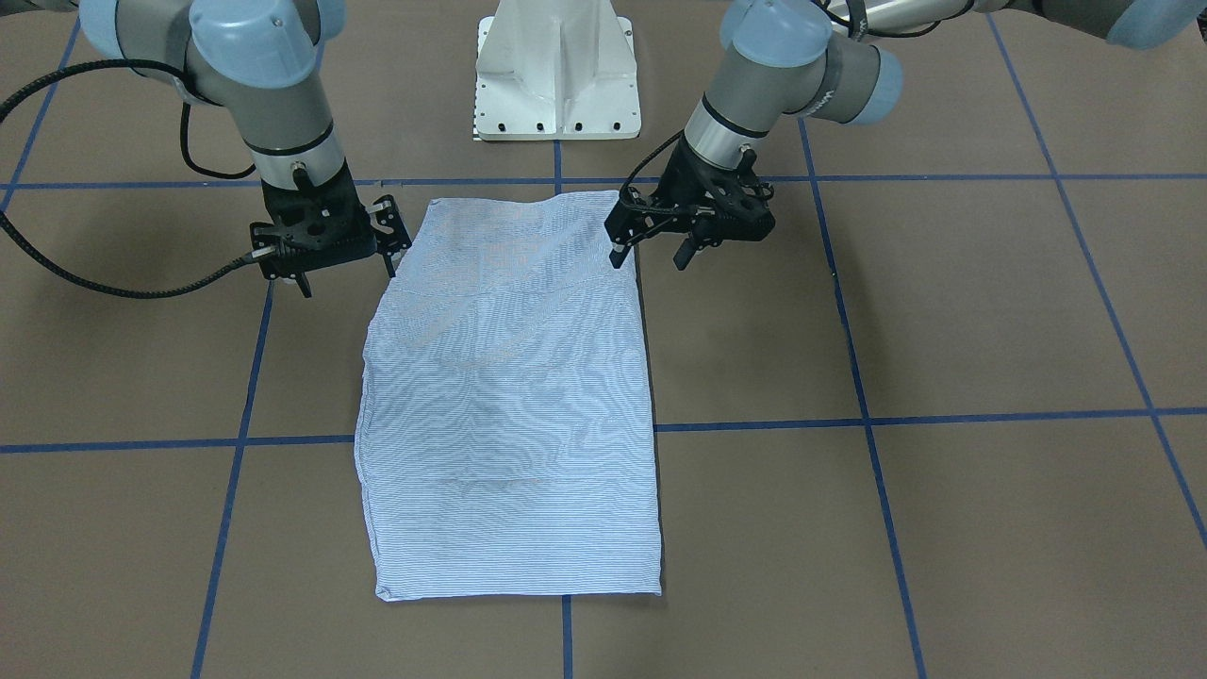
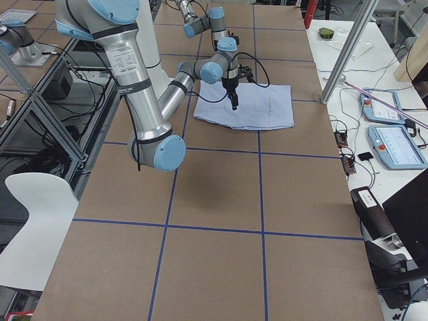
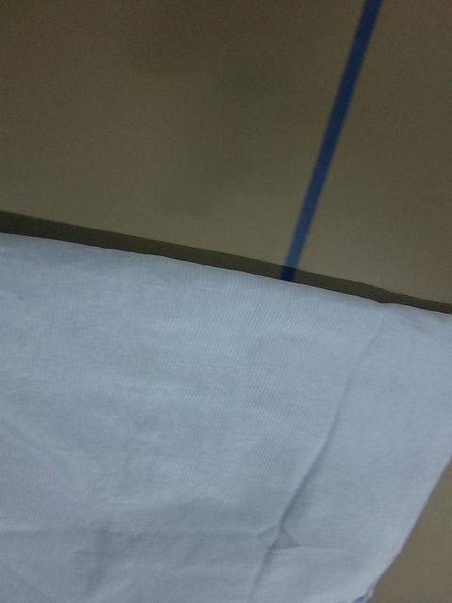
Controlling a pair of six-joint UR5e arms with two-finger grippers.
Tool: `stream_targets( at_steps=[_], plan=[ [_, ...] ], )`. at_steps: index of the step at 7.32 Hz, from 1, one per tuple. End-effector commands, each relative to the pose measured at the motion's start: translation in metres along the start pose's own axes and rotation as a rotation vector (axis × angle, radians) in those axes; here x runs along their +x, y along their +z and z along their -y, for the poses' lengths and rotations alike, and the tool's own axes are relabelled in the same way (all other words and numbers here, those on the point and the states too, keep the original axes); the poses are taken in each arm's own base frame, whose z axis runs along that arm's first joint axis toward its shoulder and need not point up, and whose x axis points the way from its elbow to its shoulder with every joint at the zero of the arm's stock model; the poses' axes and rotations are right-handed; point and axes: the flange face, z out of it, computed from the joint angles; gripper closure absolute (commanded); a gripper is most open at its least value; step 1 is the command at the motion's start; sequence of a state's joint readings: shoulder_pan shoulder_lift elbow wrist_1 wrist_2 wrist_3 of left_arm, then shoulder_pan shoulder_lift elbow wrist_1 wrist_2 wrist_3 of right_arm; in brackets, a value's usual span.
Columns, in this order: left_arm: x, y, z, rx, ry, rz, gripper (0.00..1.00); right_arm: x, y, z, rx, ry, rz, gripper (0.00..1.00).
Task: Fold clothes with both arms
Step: 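Move both grippers to the shirt's side edges nearest the robot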
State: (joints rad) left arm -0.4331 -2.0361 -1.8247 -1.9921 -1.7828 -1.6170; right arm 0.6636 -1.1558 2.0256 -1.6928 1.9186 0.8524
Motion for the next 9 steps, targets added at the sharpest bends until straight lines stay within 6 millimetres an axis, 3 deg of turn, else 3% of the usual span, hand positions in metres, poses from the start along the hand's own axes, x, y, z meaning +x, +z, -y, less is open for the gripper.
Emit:
stream_targets(
  at_steps=[1,2,6,9],
  plan=[
    [-0.007,0.034,-0.062,-0.047,-0.016,0.044,0.03,-0.014,-0.018,-0.014,-0.002,0.066,0.055,0.00],
    [-0.014,0.047,-0.069,-0.053,-0.021,0.070,0.08,-0.017,-0.017,-0.016,-0.005,0.068,0.057,0.00],
    [-0.017,0.052,-0.071,-0.054,-0.028,0.097,0.25,-0.019,-0.020,-0.018,-0.009,0.070,0.066,0.00],
    [-0.017,0.051,-0.072,-0.059,-0.029,0.108,0.26,-0.019,-0.019,-0.018,-0.011,0.071,0.066,0.00]
  ],
)
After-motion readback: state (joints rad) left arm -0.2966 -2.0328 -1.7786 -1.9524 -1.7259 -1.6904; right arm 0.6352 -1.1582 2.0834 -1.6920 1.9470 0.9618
